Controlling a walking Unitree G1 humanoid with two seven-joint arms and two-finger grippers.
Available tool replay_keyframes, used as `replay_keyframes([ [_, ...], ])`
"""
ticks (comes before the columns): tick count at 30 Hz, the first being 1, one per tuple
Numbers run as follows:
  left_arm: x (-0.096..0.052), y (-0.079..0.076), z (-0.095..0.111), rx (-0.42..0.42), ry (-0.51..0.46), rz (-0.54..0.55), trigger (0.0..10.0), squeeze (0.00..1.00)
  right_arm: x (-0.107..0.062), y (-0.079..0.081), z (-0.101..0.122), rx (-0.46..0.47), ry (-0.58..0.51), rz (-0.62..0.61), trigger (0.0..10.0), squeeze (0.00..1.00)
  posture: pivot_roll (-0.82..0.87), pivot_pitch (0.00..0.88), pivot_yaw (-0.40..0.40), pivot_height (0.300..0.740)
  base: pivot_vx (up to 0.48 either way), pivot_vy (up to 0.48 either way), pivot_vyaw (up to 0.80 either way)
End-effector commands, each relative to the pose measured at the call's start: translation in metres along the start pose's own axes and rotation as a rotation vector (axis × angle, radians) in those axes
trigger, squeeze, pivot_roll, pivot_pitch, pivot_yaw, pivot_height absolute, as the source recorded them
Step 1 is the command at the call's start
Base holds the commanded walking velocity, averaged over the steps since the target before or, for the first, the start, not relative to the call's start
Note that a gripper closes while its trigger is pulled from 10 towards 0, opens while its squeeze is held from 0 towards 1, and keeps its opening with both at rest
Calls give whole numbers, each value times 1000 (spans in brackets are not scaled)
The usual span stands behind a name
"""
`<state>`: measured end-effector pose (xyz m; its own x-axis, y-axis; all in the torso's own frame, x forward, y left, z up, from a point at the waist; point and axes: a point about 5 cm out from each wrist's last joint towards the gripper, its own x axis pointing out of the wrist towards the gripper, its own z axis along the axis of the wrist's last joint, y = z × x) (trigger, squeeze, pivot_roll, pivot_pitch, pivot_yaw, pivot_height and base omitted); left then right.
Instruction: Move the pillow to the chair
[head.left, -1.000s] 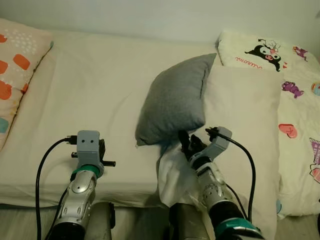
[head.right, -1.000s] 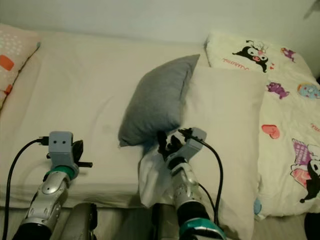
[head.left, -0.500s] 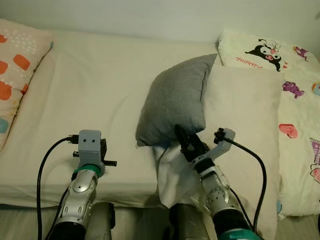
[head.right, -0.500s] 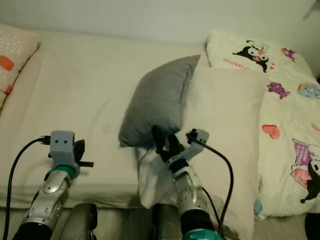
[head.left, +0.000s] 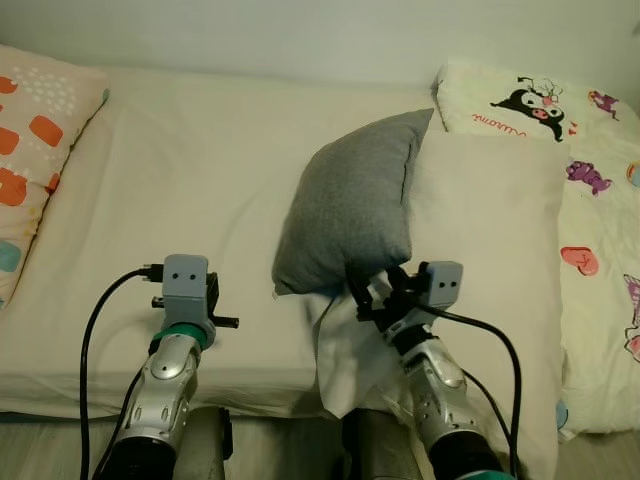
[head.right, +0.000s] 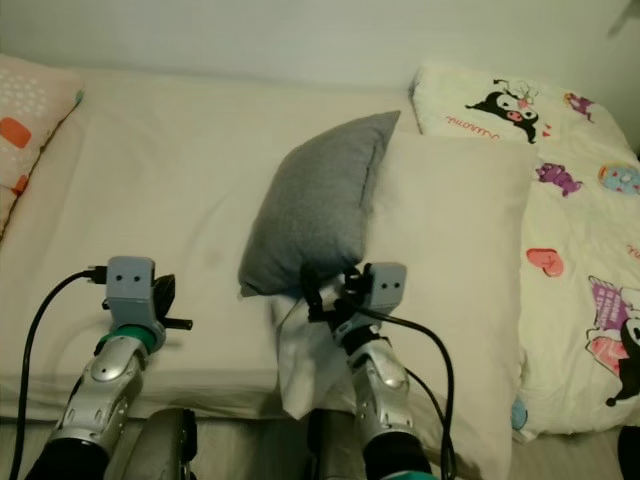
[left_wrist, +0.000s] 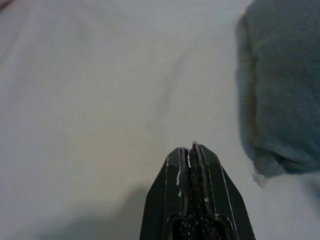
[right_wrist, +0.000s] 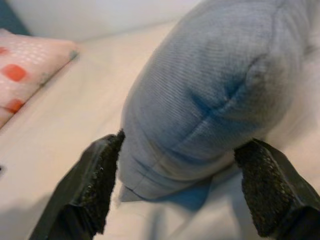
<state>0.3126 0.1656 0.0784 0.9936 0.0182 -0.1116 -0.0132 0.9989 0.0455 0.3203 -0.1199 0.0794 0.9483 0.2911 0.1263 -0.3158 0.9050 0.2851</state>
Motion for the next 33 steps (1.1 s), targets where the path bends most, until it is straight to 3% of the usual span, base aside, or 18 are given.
replay_keyframes([
  [1, -2, -1, -8, 11, 33, -9, 10000, 0, 1, 3, -9, 11, 44, -21, 10000, 1000, 62, 48, -25, 610, 0, 0, 0],
  [8, -7, 7, -8, 23, 34, 4, 10000, 0, 14, 24, -16, 98, 79, 14, 10000, 1000, 92, 69, -31, 610, 0, 0, 0],
  [11, -11, 11, -11, 28, 39, 14, 10000, 0, 23, 40, -14, 155, 65, 79, 10000, 1000, 105, 88, -39, 610, 0, 0, 0],
  [16, -14, 12, -13, 29, 43, 20, 10000, 0, 29, 59, -14, 156, 73, 173, 10000, 1000, 108, 102, -47, 610, 0, 0, 0],
  [17, -16, 12, -13, 29, 45, 21, 10000, 0, 29, 68, -17, 113, 98, 237, 10000, 1000, 110, 107, -51, 610, 0, 0, 0],
  [18, -16, 12, -13, 29, 45, 21, 10000, 0, 29, 68, -17, 113, 98, 237, 10000, 1000, 110, 107, -51, 610, 0, 0, 0],
  [20, -18, 12, -15, 28, 48, 25, 10000, 0, 27, 84, -25, -28, 164, 360, 10000, 1000, 112, 110, -54, 610, 0, 0, 0],
  [21, -18, 12, -15, 28, 48, 25, 10000, 0, 27, 84, -25, -28, 164, 360, 10000, 1000, 112, 110, -54, 610, 0, 0, 0],
  [23, -20, 12, -15, 26, 51, 30, 10000, 0, 27, 92, -30, -177, 197, 404, 10000, 1000, 114, 113, -61, 610, 0, 0, 0],
  [28, -21, 14, -15, 27, 55, 35, 10000, 0, 36, 84, -25, -295, 181, 228, 10000, 1000, 115, 113, -64, 610, 0, 0, 0],
  [33, -21, 13, -14, 27, 52, 38, 10000, 0, 37, 81, -26, -303, 188, 157, 10000, 1000, 120, 109, -65, 610, 0, 0, 0],
])
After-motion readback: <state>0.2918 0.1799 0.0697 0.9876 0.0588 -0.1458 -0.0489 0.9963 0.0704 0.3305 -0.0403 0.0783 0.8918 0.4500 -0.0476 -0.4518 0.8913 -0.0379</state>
